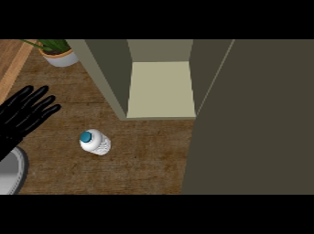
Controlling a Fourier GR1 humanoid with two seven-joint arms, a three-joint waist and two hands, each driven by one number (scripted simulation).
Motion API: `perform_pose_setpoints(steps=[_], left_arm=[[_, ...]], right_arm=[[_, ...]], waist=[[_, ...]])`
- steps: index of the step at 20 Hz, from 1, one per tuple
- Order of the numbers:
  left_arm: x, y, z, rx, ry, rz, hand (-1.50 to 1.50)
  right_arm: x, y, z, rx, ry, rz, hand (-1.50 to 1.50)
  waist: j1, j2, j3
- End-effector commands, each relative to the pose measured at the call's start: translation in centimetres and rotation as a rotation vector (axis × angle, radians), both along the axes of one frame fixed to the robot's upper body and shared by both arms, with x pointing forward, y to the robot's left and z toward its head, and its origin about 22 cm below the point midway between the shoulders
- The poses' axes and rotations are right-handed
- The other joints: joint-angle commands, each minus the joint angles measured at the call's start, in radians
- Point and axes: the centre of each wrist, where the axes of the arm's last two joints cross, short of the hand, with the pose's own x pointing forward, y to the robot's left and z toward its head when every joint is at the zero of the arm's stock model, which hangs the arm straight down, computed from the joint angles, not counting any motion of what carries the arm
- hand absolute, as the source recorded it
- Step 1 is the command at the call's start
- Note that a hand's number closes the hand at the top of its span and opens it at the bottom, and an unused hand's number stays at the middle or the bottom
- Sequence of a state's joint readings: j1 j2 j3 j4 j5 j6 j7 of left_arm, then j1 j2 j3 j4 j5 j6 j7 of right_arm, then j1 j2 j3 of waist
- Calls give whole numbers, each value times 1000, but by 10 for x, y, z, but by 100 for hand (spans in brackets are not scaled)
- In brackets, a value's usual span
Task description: Pick up the bottled water, place it into the cabinet and close the cabinet
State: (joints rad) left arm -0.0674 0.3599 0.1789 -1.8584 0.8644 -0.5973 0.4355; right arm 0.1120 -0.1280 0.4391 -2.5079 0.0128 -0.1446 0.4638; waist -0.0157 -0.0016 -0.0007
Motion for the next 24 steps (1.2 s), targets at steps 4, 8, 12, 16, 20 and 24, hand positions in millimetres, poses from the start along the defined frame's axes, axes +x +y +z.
perform_pose_setpoints(steps=[4, 8, 12, 16, 20, 24], left_arm=[[26, -16, -40, 79, 24, 21, -150], [43, -2, -69, 102, 29, 31, -150], [50, 0, -94, 100, 51, 34, -150], [60, -14, -117, 132, 42, 42, -150], [53, 5, -148, 118, 93, 39, -150], [64, -6, -161, 144, 77, 56, -150]], right_arm=[[-25, -12, 20, -20, -72, -27, -150], [-29, -10, 29, 3, -77, -25, -150], [-28, -14, 36, -3, -84, -15, -150], [-35, -12, 26, 4, -70, -30, -150], [-30, -5, 28, -28, -86, -14, -150], [-12, -4, 33, -7, -96, -22, -150]], waist=[[2, 1, 0], [-3, 2, -1], [-1, 3, -1], [-10, 1, 0], [-7, 2, -1], [-1, 5, -1]])
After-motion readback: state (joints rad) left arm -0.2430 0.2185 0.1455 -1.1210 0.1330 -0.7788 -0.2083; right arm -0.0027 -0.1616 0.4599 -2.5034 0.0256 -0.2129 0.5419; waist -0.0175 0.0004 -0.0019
